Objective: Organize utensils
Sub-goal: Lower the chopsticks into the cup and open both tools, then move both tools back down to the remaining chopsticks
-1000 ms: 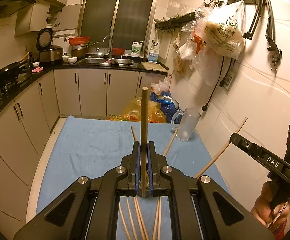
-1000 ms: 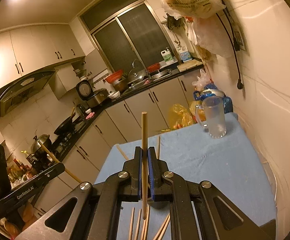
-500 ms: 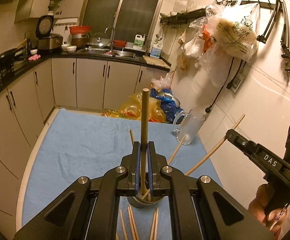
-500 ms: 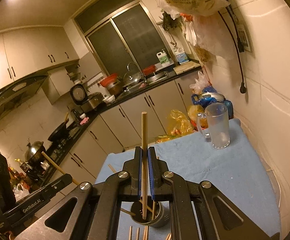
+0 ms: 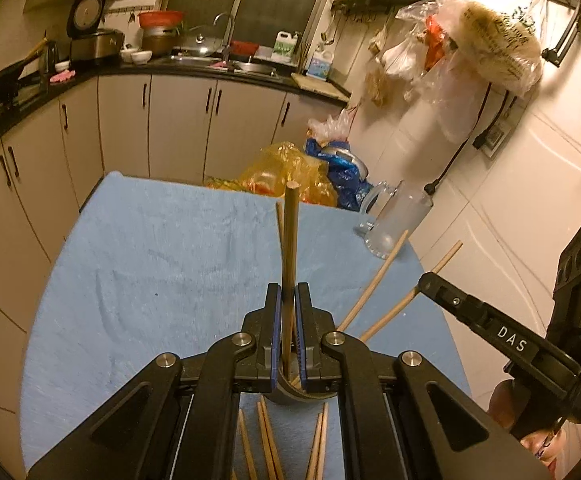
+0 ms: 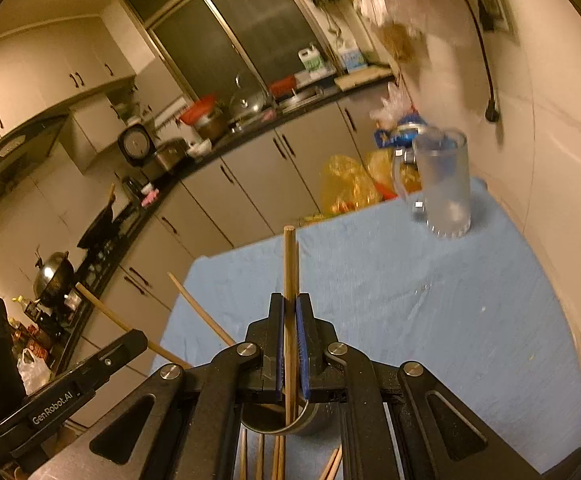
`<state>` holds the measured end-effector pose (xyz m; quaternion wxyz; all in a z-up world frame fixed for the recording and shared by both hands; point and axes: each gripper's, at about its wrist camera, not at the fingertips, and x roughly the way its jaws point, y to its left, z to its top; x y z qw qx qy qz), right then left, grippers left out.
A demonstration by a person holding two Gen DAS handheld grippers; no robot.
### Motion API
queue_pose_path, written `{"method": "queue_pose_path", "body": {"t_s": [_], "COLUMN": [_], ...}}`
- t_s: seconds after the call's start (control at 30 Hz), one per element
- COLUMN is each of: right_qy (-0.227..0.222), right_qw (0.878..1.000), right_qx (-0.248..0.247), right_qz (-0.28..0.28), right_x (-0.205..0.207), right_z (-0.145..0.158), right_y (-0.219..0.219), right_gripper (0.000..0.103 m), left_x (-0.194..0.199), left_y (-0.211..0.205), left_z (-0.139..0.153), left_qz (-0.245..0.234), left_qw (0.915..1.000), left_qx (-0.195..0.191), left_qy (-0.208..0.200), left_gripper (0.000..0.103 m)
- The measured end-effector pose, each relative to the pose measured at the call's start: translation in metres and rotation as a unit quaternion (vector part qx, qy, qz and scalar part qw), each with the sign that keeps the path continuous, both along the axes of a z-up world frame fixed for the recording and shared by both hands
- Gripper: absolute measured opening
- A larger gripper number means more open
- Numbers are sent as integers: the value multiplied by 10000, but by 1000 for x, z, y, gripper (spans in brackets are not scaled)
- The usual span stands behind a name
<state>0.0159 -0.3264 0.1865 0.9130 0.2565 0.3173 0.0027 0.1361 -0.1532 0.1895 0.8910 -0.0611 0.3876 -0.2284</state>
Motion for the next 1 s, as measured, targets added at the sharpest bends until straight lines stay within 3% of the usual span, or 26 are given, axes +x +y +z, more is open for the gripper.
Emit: {"method": "queue_pose_path", "body": {"t_s": [0.4,0.53,0.77,1.0], "right_qy": [178,30,-120,145], "right_qw": [9994,9996,9993,9992], "right_qx": [258,287,348,368], "right_qz": [113,47,5,-54], "right_x": [11,-1,-40,-85], "right_z": [-17,-8,-3,-44], "right_y": [-3,-7,-9,-3], "right_gripper": [9,26,26,26], "left_x": [1,-8,-41,-80], "left_y": [7,16,44,77], "left_z": [-7,1,10,-32], "left_qz": [43,85,171,354], "left_qw": [9999,9997,9990,9991], "left_qx": [-90,-158,-256,-200], "left_qy": [-16,-140,-318,-73], "left_gripper": [10,19,24,27]}}
